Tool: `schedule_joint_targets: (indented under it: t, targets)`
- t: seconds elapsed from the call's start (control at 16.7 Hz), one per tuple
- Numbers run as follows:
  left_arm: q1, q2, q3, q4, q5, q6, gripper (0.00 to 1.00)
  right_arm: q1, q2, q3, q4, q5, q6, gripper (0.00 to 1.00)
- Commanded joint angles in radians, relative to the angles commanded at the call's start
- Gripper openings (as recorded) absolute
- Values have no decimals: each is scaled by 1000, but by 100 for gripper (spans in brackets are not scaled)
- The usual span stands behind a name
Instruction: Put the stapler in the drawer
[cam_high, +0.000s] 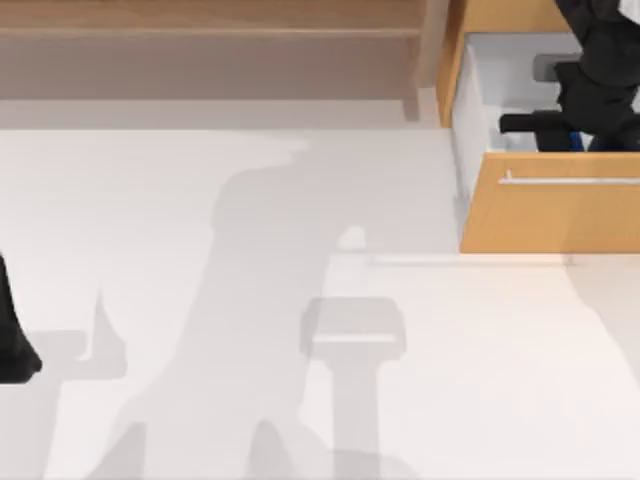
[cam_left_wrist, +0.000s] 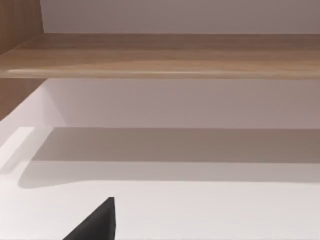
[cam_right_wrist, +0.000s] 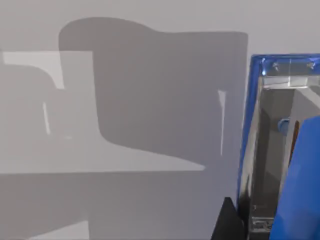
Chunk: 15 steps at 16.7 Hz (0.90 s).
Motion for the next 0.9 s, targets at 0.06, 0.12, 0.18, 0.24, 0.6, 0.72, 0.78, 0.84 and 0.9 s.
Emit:
schedule_joint_targets:
  t: [0.06,0.12,0.18,0.24,0.6,0.72,0.78,0.84,0.9]
  targets:
    - [0,0,0,0,0,0,100,0,0,0,0,0,0,38]
    - [0,0,0,0,0,0,100,0,0,0,0,0,0,45]
    - [0,0,0,0,0,0,100,0,0,0,0,0,0,53]
    - [0,0,0,0,0,0,100,0,0,0,0,0,0,60]
    - [0,0,0,0,0,0,100,0,0,0,0,0,0,100]
    - [0,0,0,0,0,0,100,0,0,0,0,0,0,100]
    - [0,0,0,0,0,0,100,0,0,0,0,0,0,100]
    - [0,0,0,0,0,0,100,0,0,0,0,0,0,100]
    - [0,0,0,0,0,0,100,0,0,0,0,0,0,100]
